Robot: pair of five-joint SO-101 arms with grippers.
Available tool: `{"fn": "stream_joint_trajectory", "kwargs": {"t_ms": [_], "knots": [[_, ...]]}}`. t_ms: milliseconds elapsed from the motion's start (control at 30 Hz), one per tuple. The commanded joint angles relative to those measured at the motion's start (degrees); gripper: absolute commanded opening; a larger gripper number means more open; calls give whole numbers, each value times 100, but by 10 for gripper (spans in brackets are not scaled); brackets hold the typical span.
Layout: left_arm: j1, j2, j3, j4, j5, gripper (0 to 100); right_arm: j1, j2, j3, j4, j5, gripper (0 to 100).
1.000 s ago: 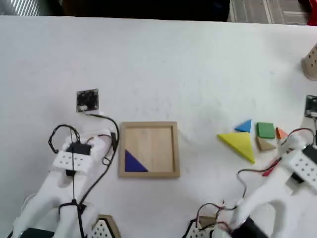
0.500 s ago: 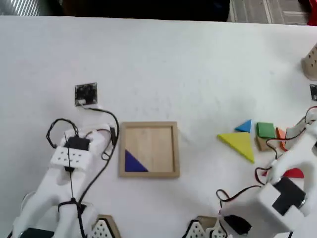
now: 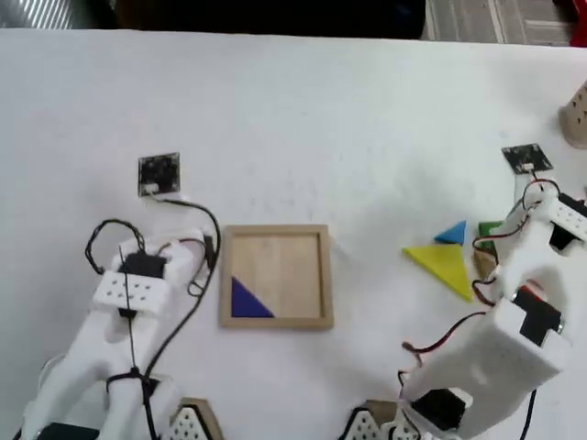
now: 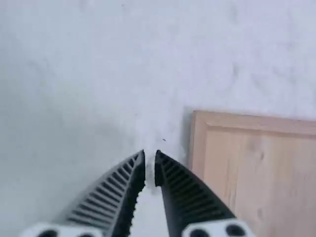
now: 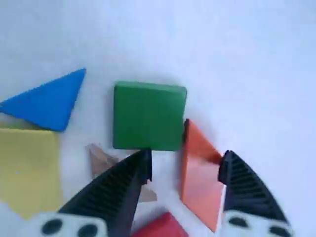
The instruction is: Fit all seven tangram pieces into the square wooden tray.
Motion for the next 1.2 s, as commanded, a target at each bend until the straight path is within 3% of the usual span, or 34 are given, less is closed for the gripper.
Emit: {"fn": "stream_joint_trajectory", "kwargs": {"t_ms": [0, 700, 767, 900, 1000, 1167], "knots": [[-4, 22, -281, 44, -9, 61, 163, 57, -273, -145, 176, 231], [-4, 31, -281, 44, -9, 63, 541, 75, 237, -136, 484, 228], [-4, 31, -281, 44, -9, 63, 541, 66, 237, -136, 484, 187], [-4, 31, -281, 44, -9, 62, 541, 13, 211, -136, 431, 13], [-4, 31, -281, 44, -9, 61, 541, -136, 193, -136, 431, 45], [-22, 31, -281, 9, -9, 64, 505, -919, 193, 453, 431, 18]]}}
